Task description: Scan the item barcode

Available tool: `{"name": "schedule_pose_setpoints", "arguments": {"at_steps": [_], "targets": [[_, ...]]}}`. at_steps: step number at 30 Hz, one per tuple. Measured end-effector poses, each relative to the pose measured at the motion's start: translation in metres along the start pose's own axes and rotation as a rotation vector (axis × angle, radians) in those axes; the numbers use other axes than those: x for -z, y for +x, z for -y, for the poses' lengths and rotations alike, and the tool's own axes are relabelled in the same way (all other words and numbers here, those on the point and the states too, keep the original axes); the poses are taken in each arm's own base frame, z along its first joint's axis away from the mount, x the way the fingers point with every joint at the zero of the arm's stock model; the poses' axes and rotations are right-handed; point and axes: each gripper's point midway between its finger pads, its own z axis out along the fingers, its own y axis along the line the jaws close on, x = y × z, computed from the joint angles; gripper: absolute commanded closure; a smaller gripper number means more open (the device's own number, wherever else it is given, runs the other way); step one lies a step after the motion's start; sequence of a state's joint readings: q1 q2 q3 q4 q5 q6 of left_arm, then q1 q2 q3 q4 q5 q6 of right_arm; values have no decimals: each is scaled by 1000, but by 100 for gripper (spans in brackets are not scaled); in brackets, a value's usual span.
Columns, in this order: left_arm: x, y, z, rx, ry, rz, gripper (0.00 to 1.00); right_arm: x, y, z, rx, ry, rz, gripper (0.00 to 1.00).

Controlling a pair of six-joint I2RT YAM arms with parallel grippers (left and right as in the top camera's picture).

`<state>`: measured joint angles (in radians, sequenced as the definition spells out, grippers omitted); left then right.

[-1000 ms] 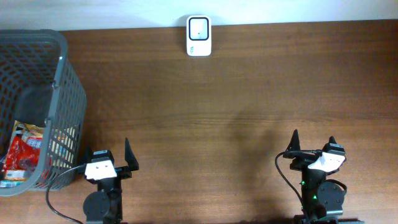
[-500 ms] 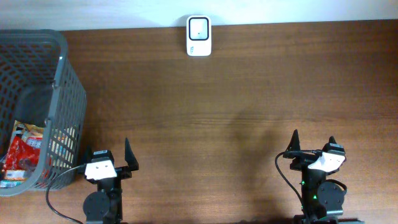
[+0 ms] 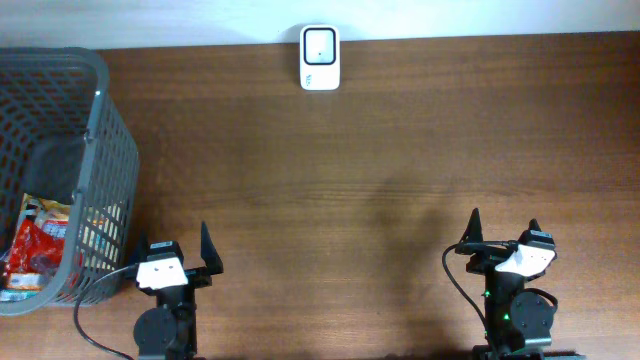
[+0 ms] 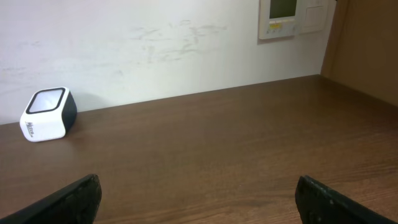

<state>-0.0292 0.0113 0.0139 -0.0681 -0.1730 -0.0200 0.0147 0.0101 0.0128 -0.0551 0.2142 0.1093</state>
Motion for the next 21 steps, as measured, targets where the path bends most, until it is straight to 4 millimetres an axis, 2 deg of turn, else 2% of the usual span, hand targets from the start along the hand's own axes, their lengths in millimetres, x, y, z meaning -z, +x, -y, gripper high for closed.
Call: {"name": "schedule_pose_setpoints", "arguments": {"at_steps": [17,20,21], "targets": [[0,-2,0,4,3,8,1,0,0,0,0,0,0,2],[1,-11,13,32,77,42,1,0,0,0,0,0,0,1],[3,-22,26,43,154,89,1,0,0,0,0,0,0,1]]}}
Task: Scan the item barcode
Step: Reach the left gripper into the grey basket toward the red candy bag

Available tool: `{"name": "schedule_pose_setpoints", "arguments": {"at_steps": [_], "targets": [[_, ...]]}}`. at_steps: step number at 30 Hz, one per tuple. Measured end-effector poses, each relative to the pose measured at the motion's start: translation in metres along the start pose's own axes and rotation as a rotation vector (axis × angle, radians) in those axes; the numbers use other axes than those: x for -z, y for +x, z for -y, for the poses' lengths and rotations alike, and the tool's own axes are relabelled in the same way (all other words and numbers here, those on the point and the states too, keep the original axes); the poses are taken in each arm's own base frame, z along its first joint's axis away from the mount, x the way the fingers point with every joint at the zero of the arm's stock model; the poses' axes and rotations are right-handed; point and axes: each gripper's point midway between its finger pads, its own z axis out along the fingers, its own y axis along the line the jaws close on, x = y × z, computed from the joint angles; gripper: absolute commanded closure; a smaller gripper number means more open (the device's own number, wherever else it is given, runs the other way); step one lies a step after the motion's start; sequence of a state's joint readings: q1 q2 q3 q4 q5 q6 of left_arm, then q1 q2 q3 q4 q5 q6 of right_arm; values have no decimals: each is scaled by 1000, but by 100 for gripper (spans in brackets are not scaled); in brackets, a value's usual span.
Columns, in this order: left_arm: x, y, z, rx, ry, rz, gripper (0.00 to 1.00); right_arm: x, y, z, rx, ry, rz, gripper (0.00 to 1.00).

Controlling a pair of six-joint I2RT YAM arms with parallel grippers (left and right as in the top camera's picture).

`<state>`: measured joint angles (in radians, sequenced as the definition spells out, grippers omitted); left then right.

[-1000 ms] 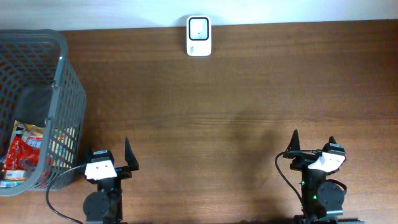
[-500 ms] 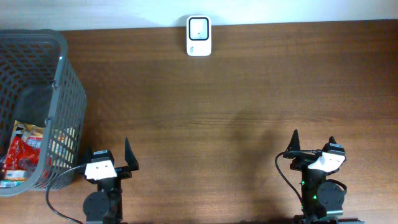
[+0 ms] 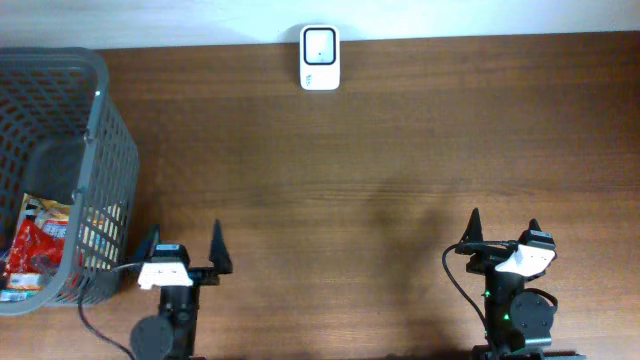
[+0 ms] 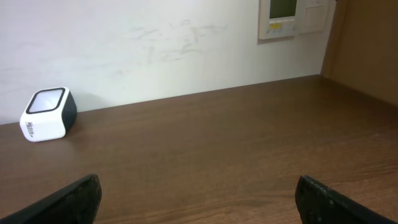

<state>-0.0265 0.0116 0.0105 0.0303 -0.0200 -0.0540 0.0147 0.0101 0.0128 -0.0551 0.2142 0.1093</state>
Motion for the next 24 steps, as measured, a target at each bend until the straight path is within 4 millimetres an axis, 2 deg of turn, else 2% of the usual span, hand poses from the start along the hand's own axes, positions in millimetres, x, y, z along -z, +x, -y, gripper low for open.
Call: {"name": "schedule_pose_setpoints", "arguments": {"at_steps": [3,6,8,10,13,18,20,24], "targets": [[12,-63,37,-10,211,260,1,0,0,-1,1,-3,-1,1],[46,-125,62,-65,360,536,1,0,1,-1,0,-7,-3,1],[63,-145,72,-94,414,628,1,0,1,-1,1,-7,-3,2],[69,-155,75,-104,431,648,1,0,1,-1,0,-7,-3,2],[68,-176,73,-91,409,597,1,0,0,-1,1,-7,-2,2],[51,-211,50,-75,239,272,1,0,1,-1,1,-8,-3,2],[45,-233,52,-104,239,176,1,0,1,-1,1,-8,-4,2],[28,-259,70,-138,332,68,1,0,1,-2,1,-11,-4,2]]}}
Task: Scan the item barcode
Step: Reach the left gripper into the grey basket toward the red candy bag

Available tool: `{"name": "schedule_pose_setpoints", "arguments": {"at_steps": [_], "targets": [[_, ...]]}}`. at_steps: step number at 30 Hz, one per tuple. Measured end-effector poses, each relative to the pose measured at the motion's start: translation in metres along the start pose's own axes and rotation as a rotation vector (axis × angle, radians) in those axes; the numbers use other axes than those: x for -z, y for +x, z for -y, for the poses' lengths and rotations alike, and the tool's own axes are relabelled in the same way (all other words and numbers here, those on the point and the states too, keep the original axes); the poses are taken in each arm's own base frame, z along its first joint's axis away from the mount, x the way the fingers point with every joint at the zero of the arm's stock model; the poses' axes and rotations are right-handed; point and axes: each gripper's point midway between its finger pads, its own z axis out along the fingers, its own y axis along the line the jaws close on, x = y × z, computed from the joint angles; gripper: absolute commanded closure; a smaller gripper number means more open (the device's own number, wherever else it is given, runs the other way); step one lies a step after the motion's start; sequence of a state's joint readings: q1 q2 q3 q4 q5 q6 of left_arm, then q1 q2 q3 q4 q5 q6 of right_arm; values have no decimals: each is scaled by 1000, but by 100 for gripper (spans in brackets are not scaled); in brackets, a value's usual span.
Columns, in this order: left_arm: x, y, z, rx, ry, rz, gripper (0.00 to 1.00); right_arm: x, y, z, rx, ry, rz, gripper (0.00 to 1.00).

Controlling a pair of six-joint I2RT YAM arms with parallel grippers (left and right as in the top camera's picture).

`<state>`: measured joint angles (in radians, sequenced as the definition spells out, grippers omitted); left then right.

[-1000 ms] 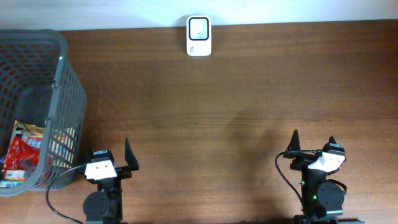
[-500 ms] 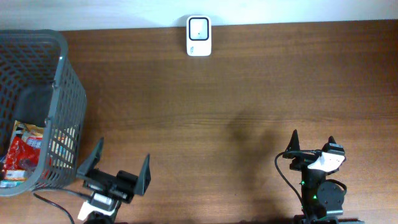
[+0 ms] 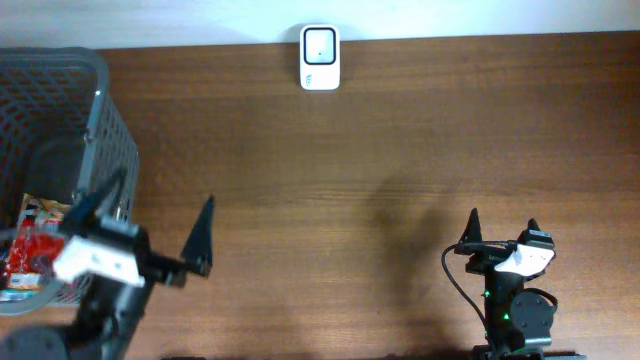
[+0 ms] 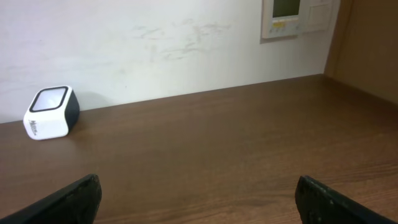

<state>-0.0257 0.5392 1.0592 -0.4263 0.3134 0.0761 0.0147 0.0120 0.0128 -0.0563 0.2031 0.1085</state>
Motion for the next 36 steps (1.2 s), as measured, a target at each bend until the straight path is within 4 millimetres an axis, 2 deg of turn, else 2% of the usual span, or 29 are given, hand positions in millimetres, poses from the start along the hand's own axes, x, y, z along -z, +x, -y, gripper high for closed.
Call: {"name": "schedule_pose_setpoints", "arguments": {"at_steps": [3,6,9,13,15,17,18,20,21,24,26,29,32,35,36], "targets": [[-20,-3,-15,20,-38,-90,1,0,0,0,-1,0,0,1],[-37,6,-42,103,-153,-312,1,0,0,0,-1,0,0,2],[-57,5,-53,150,-171,-468,1,0,0,0,-1,-1,0,1],[-92,23,-71,189,-205,-625,1,0,0,0,-1,0,0,1],[-105,37,-94,251,-319,-680,1,0,0,0,-1,0,0,2],[-108,46,-132,332,-482,-690,1,0,0,0,0,0,0,2],[-104,49,-155,385,-567,-681,1,0,0,0,0,0,0,2],[-82,55,-204,496,-759,-647,1,0,0,0,-1,0,0,2],[-72,58,-221,532,-829,-635,1,0,0,0,0,0,0,2],[-18,71,-278,634,-1092,-611,1,0,0,0,0,0,0,1],[8,82,-294,657,-1209,-641,1,0,0,0,0,0,0,2],[36,100,-305,681,-1325,-713,1,0,0,0,0,0,0,2],[47,124,-304,726,-1376,-814,1,0,0,0,-1,0,0,2],[48,147,-308,755,-1406,-878,1,0,0,0,0,0,0,2],[48,169,-312,772,-1424,-938,1,0,0,0,0,0,0,2]]}}
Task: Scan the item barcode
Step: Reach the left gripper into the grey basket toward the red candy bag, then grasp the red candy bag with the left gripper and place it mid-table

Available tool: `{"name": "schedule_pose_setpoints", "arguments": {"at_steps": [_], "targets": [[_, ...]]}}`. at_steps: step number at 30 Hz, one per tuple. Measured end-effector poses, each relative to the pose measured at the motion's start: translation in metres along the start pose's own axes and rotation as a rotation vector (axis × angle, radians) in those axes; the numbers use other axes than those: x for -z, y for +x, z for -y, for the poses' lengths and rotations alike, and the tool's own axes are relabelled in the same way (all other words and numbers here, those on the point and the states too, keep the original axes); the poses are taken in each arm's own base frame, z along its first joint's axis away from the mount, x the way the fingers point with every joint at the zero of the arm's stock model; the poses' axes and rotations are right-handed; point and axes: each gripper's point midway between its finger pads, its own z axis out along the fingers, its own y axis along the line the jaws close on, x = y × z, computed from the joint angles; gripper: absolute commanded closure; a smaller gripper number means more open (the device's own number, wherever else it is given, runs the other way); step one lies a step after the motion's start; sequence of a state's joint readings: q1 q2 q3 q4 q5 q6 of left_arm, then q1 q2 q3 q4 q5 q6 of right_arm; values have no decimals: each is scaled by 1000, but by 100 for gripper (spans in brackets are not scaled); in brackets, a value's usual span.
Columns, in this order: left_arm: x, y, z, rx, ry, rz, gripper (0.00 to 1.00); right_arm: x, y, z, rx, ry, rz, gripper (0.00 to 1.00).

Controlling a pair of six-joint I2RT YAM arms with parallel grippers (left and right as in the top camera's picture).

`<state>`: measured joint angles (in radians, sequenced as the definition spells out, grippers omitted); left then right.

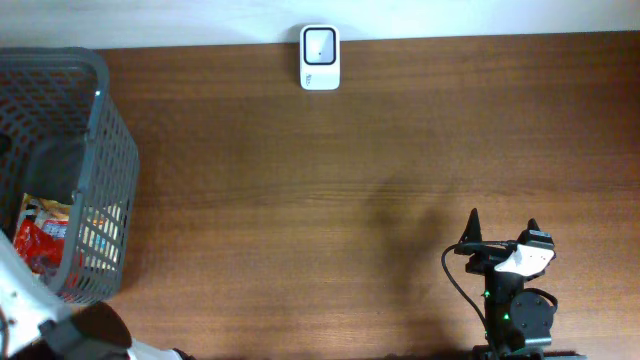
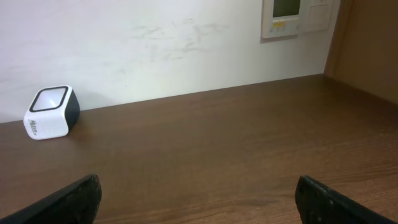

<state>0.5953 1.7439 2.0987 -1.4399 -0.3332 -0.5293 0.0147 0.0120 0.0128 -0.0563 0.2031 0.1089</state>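
Observation:
The white barcode scanner (image 1: 320, 44) stands at the table's far edge, and in the right wrist view the scanner (image 2: 51, 112) is at the far left by the wall. A red snack packet (image 1: 35, 250) lies in the grey mesh basket (image 1: 97, 150) at the left. My right gripper (image 1: 503, 222) rests near the front right, open and empty (image 2: 198, 185). Of the left arm only a blurred white and dark mass (image 1: 40, 310) shows in the bottom left corner; its fingers are out of view.
More packets lie under the red one in the basket. A wall control panel (image 2: 298, 17) hangs at the upper right of the right wrist view. Bare brown table (image 1: 350, 180) stretches between basket, scanner and right arm.
The left arm, seen then with open fingers beside the basket's front corner, now shows only as a blurred mass at the bottom left corner. The right arm has not moved.
The left gripper first rested open at the front left next to the basket. It then sat turned slightly, then appeared larger and tilted toward the basket, and now only part of that arm shows in the corner. The right gripper stayed open in place.

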Motion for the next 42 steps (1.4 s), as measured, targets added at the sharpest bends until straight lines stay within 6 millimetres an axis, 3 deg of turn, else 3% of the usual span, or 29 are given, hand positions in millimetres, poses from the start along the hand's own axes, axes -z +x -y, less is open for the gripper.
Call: {"name": "schedule_pose_setpoints", "arguments": {"at_steps": [6,20,24,29,31,34,36,41,42], "targets": [[-61,36,1,-25,-115,-160,1,0,0,0,0,0,0,2],[-164,115,-10,-46,-209,-254,1,0,0,0,0,0,0,2],[-174,123,-19,-56,-252,-241,1,0,0,0,0,0,0,2],[-176,116,-23,-58,-285,-197,1,0,0,0,0,0,0,2],[-176,114,-24,-58,-289,-190,12,0,0,0,0,0,0,2],[-177,112,-24,-51,-290,-177,16,0,0,0,0,0,0,2],[-177,113,-24,-53,-292,-179,25,0,0,0,0,0,0,2],[-185,133,-36,-76,-333,-215,33,0,0,0,-1,0,0,2],[-187,136,-39,-78,-344,-218,40,0,0,0,-1,0,0,2]]}}
